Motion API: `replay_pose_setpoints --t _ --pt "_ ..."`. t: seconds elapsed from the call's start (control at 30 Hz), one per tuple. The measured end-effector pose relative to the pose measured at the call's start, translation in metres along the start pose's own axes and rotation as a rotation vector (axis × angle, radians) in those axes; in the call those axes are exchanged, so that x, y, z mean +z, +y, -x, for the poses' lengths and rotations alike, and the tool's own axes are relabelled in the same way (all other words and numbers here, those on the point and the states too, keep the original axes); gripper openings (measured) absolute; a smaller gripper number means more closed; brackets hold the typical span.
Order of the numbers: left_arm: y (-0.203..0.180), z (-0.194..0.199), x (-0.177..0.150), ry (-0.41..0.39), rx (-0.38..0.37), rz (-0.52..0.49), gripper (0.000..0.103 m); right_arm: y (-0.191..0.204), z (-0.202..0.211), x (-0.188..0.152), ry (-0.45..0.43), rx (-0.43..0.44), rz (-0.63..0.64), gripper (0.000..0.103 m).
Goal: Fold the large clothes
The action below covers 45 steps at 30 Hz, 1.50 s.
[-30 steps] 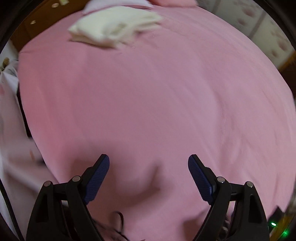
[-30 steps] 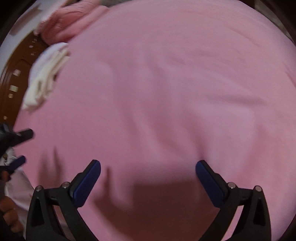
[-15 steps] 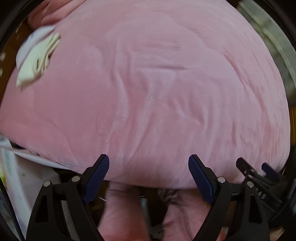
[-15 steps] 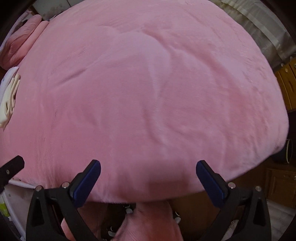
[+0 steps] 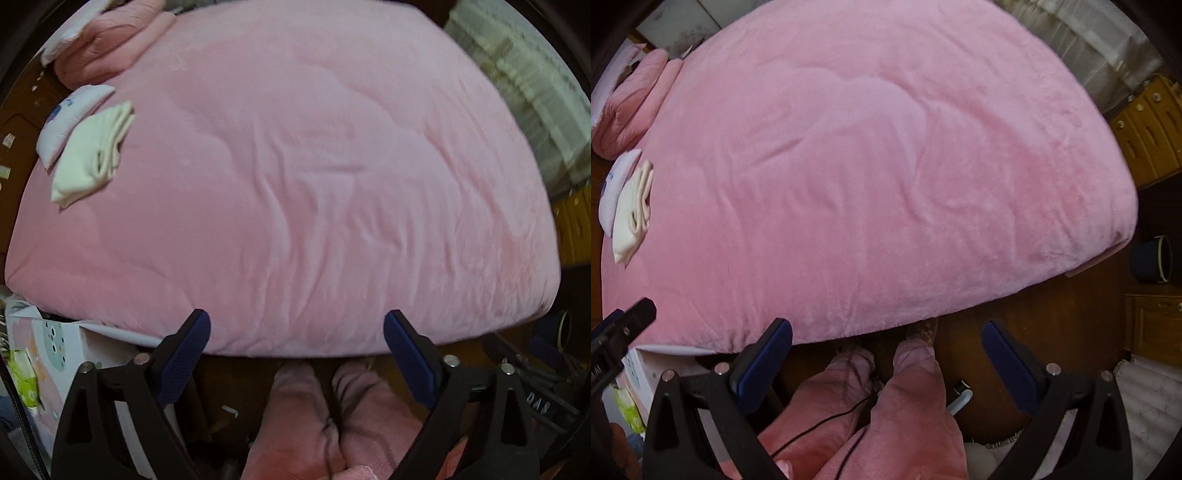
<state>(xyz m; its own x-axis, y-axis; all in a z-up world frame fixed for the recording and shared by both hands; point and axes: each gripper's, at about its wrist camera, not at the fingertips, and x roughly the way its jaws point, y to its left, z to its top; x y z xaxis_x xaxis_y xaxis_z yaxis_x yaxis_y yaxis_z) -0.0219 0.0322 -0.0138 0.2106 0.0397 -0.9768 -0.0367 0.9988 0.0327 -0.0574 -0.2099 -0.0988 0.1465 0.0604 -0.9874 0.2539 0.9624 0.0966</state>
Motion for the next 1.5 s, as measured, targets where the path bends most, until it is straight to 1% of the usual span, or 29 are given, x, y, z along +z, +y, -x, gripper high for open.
replay_pose_setpoints --t 0.13,0.27,0.37,0.43,0.57,0.67,0.73,0.87,0.97,1.03,1.13,1.23,1.4,1.5 --pt "0.011 0.014 0.004 -0.05 -0.012 0.061 0.097 0.027 0.034 -0.002 -0.104 -0.02 0.102 0.103" --pt "0.014 0.031 -0.001 -0.088 -0.025 0.102 0.097 0.038 0.054 0.004 -0.159 0.005 0.157 0.103" --pt "0.009 0.042 -0.008 -0.125 -0.026 0.101 0.097 0.04 0.07 0.007 -0.215 0.006 0.199 0.103" --pt "0.006 0.045 -0.011 -0.134 -0.024 0.104 0.097 0.042 0.079 0.007 -0.241 0.005 0.217 0.103" --pt "-0.002 0.047 -0.017 -0.138 -0.023 0.108 0.097 0.039 0.084 0.009 -0.255 0.003 0.23 0.103" --pt "-0.012 0.048 -0.022 -0.142 0.021 0.088 0.098 0.038 0.088 0.003 -0.27 0.016 0.253 0.103" --pt "-0.015 0.048 -0.021 -0.153 0.015 0.104 0.098 0.039 0.09 0.0 -0.281 0.013 0.27 0.103" --pt "-0.026 0.057 -0.024 -0.205 0.05 0.081 0.098 0.039 0.099 -0.004 -0.329 0.005 0.273 0.103" --pt "-0.029 0.065 -0.026 -0.244 0.056 0.069 0.098 0.037 0.11 -0.006 -0.388 -0.003 0.275 0.103" --pt "-0.032 0.072 -0.028 -0.271 0.065 0.064 0.098 0.036 0.115 -0.007 -0.412 -0.001 0.276 0.103" --pt "-0.035 0.079 -0.03 -0.302 0.074 0.055 0.098 0.034 0.119 -0.008 -0.435 -0.003 0.274 0.103" --pt "-0.035 0.083 -0.032 -0.312 0.067 0.045 0.098 0.031 0.123 -0.008 -0.449 0.004 0.26 0.103" --pt "-0.034 0.084 -0.035 -0.309 0.064 0.05 0.098 0.027 0.122 -0.003 -0.438 0.017 0.238 0.103" --pt "-0.032 0.083 -0.036 -0.287 0.047 0.067 0.098 0.03 0.12 -0.004 -0.423 0.018 0.238 0.103"
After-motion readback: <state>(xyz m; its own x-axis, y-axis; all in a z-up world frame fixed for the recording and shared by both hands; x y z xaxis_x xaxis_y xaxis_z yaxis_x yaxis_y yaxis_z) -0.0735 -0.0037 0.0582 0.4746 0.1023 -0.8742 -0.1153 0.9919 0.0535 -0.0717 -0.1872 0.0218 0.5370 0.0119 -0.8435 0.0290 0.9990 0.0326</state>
